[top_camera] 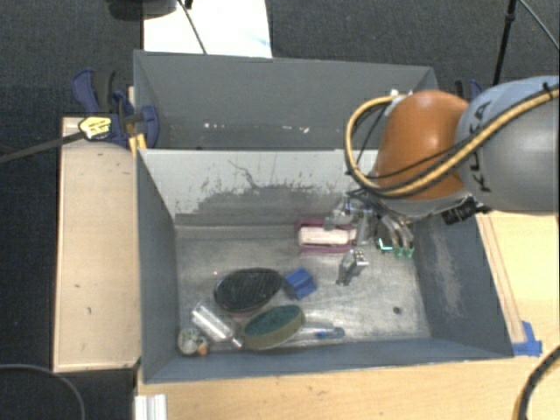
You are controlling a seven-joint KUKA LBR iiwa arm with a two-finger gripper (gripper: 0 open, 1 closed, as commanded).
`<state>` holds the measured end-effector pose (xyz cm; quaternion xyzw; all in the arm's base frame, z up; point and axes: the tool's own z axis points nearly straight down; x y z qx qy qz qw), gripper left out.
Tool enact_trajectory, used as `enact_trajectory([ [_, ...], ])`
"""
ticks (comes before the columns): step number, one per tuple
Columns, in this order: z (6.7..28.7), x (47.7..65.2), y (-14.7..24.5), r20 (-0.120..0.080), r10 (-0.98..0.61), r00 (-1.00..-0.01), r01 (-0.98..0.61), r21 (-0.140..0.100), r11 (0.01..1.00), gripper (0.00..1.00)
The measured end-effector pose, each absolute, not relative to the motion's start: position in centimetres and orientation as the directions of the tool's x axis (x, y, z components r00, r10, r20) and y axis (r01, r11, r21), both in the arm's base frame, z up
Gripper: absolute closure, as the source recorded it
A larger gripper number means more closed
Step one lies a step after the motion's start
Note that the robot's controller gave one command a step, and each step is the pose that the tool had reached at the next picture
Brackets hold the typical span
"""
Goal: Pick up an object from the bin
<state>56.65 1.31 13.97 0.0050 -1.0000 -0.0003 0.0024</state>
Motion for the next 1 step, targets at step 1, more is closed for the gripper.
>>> enact_trajectory([
  [1,8.57,59.27,-0.33,-0.018,0.026,-0.999,0.026,0.002,1.0,0.0],
])
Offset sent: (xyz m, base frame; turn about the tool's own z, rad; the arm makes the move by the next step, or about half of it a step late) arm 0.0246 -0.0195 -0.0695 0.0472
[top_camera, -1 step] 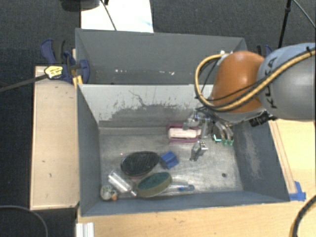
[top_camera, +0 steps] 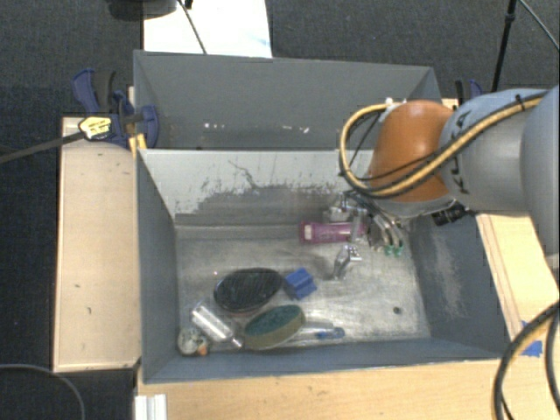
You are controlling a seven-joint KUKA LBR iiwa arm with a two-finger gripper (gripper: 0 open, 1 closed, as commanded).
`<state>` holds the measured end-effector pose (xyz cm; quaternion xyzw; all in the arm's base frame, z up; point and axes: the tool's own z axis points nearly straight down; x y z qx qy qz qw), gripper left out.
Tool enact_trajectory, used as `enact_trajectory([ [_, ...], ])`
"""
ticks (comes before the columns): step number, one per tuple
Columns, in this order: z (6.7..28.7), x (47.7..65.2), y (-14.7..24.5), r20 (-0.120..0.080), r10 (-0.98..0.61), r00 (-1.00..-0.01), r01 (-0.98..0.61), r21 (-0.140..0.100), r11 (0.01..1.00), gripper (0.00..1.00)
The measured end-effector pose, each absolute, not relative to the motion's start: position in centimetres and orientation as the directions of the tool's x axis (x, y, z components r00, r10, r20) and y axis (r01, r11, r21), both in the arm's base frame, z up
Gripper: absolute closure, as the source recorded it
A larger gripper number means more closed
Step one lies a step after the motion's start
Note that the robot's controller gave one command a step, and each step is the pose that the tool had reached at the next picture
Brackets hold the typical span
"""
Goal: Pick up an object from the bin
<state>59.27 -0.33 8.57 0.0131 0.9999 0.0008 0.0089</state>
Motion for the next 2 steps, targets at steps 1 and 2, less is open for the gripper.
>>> enact_trajectory([
  [1,8.6,59.4,-0.4,-0.022,0.027,-0.999,0.027,0.002,1.0,1.0],
  [2,23.2,58.0,-1.4,-0.009,-0.178,-0.984,-0.178,-0.002,0.984,1.0],
])
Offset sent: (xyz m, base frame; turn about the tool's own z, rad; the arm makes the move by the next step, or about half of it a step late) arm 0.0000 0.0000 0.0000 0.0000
